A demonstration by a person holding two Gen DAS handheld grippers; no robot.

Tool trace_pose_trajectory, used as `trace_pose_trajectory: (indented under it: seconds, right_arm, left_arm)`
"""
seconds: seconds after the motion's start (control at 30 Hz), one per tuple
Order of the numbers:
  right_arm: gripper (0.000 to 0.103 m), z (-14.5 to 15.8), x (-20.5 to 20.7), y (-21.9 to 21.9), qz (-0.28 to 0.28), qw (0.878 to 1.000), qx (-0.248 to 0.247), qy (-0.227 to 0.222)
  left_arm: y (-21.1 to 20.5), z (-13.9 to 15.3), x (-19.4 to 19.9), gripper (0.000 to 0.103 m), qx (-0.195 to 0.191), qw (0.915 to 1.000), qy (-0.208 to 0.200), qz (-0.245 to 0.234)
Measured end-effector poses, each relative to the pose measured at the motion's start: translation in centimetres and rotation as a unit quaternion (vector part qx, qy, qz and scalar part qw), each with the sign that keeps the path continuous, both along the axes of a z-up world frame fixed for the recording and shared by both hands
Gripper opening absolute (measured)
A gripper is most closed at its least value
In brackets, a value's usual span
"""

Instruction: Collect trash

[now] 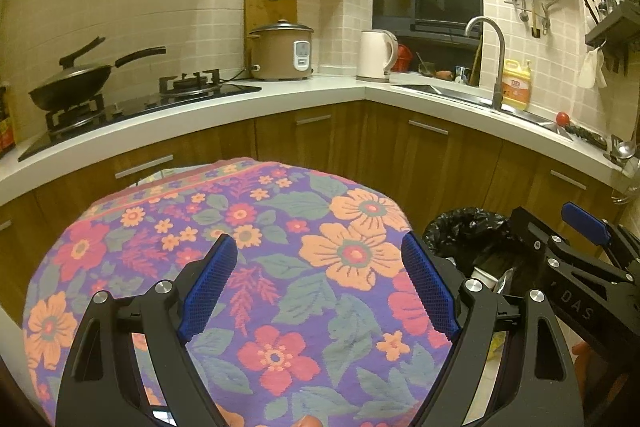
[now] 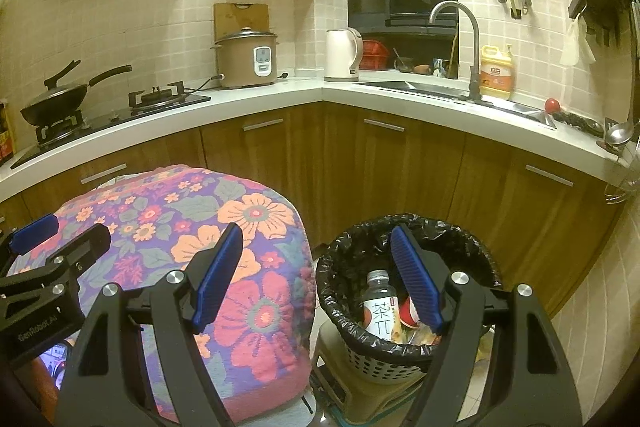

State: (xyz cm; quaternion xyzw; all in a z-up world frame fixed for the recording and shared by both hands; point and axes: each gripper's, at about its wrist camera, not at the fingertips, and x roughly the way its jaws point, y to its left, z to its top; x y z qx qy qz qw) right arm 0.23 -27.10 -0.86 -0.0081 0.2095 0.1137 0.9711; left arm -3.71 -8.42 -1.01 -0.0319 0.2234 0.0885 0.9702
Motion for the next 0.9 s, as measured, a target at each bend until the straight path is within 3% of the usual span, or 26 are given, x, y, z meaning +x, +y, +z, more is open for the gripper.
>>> trace_pose_trajectory:
  seconds: [0.9]
  right_arm:
    - [0.075,0.70,0.14,-0.72,0.007,1.000,0.010,0.000]
  left_arm:
    - [-0.68,0.37,-0.21,0.083,0.003,1.0000,-0.004,-0.007]
